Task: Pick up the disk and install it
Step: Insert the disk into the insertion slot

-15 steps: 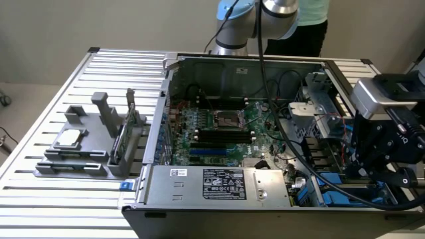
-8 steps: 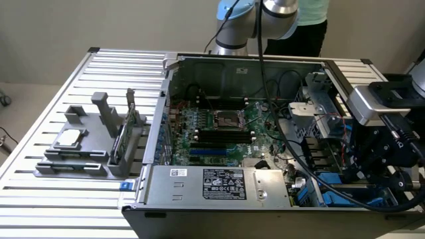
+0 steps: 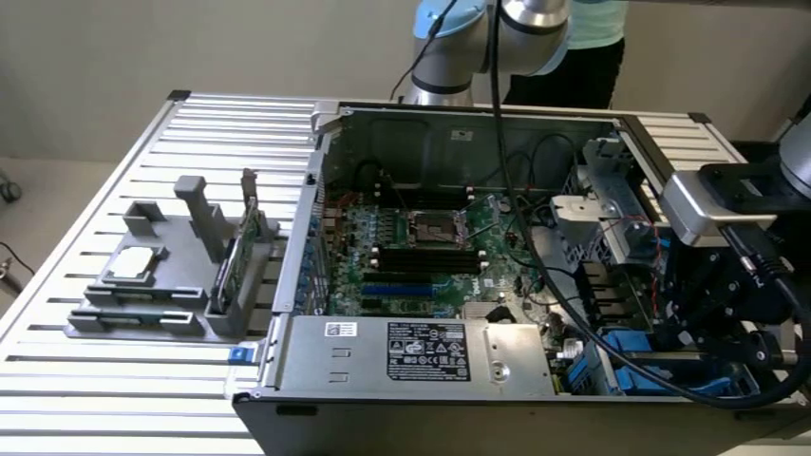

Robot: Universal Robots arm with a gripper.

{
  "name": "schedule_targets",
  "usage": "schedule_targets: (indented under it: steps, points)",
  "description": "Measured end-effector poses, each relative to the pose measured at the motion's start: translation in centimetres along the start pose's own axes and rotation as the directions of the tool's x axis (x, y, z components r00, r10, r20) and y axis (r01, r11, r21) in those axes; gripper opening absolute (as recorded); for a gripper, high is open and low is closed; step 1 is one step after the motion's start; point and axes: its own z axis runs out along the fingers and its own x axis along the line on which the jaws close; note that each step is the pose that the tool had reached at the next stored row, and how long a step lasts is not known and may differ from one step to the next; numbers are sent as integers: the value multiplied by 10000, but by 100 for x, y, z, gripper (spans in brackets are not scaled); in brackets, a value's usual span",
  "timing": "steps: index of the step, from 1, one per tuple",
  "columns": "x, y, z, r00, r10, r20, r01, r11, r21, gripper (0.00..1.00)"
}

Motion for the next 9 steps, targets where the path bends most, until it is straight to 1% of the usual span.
schedule_targets:
  steps: [1, 9]
  points:
    - [0, 2, -56, 10000, 0, -13, 0, 10000, -2, 11]
    - [3, 16, -416, 10000, 0, -17, 0, 10000, -5, 11]
